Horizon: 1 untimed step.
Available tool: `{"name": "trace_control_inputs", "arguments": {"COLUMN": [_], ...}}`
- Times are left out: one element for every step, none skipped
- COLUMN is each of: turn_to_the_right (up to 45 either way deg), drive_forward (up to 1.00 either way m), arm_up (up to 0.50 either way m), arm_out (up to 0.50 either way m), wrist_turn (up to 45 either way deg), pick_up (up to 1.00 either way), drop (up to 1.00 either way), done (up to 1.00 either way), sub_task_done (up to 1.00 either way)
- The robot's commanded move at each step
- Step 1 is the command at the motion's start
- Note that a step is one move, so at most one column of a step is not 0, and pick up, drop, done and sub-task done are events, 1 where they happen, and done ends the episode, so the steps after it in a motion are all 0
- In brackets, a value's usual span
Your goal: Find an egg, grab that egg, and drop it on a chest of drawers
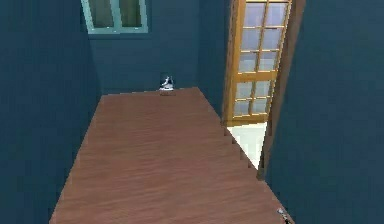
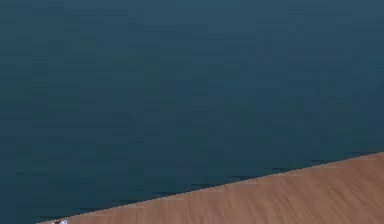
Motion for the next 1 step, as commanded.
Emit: {"name": "trace_control_inputs", "arguments": {"turn_to_the_right": [-3.0], "drive_forward": [0.00], "arm_up": [0.00], "arm_out": [0.00], "wrist_turn": [0.0], "pick_up": [0.00], "drop": [0.00], "done": [0.00], "sub_task_done": [0.00]}}
